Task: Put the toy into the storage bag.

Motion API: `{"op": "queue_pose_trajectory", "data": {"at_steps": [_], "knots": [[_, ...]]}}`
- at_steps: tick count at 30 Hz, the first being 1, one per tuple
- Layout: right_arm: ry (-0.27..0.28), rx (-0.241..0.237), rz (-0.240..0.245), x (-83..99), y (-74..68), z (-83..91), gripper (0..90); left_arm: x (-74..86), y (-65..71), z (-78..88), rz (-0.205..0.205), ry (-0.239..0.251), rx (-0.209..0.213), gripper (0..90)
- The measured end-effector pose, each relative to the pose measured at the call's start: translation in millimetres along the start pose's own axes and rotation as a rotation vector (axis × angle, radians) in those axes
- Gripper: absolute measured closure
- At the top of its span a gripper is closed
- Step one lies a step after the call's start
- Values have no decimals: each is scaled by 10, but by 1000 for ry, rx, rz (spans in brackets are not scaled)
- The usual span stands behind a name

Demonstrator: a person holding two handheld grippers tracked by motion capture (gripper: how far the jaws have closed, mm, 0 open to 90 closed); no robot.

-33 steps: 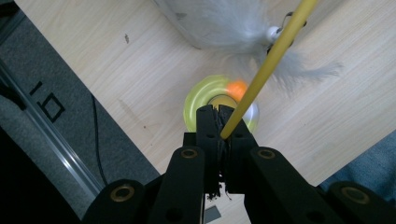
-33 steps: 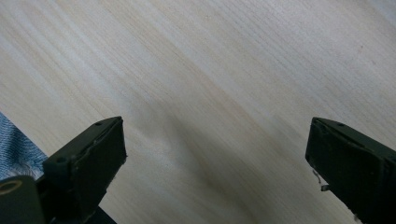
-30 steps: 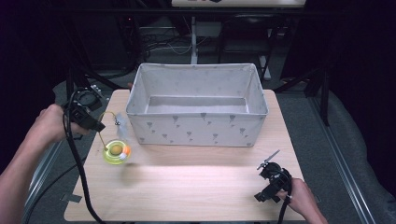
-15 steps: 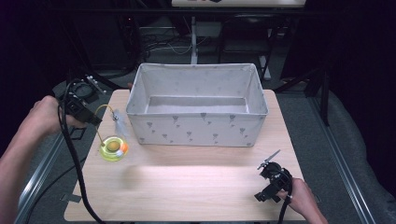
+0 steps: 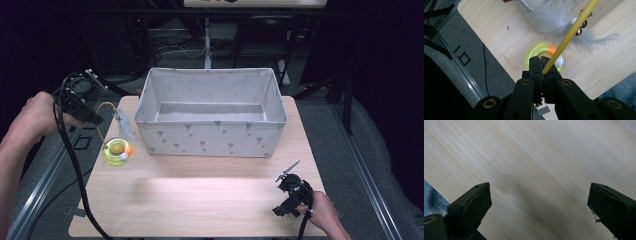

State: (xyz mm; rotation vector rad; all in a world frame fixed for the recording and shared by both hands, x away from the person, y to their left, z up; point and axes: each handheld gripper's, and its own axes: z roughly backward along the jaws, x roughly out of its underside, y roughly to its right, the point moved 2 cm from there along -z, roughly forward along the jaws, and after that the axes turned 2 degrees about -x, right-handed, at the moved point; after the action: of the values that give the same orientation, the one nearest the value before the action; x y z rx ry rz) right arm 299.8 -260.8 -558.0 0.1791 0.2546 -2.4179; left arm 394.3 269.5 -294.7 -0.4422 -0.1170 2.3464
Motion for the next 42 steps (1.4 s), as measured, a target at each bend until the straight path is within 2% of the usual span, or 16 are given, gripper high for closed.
{"op": "queue_pose_trajectory", "data": {"at_steps": [9,11,12,15,18,26,35,42], "knots": [[1,1,-1,-1,1,4,46,-42,-53,119,-1,-1,-18,876],[-19,3,14,-6,10,17,46,-51,-65,141,6,3,-21,877],[0,0,-2,-2,0,2,46,-51,-65,141,6,3,-21,877],[0,1,-2,0,2,0,46,-74,-94,207,7,10,-28,877],[-19,2,12,-4,13,15,46,-90,-107,254,7,13,-34,877],[6,-4,-9,0,-7,-6,46,-200,-156,461,-5,34,-59,877],[2,-6,-6,0,6,-6,46,-330,-193,637,-12,38,-85,877],[6,-12,-11,2,4,0,45,-468,-239,820,-25,46,-122,878]]}}
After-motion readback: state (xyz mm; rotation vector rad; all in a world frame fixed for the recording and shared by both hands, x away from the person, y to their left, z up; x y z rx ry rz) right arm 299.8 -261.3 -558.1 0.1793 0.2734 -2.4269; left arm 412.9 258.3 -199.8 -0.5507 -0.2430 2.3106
